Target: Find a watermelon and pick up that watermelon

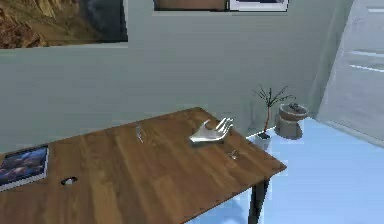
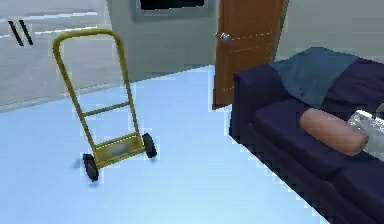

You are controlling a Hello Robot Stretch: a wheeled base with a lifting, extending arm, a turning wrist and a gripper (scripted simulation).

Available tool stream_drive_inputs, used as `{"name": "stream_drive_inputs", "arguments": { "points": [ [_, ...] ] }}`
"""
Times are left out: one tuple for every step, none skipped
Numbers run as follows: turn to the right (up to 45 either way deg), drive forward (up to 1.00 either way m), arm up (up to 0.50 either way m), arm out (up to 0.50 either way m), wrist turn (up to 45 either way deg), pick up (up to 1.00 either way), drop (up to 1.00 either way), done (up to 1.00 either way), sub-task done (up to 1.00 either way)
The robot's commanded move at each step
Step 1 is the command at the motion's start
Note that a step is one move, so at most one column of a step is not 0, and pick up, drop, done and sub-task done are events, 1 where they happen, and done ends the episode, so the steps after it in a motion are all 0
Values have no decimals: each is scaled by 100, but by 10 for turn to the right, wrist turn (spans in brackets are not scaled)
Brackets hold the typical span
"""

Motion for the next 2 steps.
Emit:
{"name": "stream_drive_inputs", "arguments": {
  "points": [
    [450,0,0,0,0,0,0,0,0],
    [450,0,0,0,0,0,0,0,0]
  ]
}}
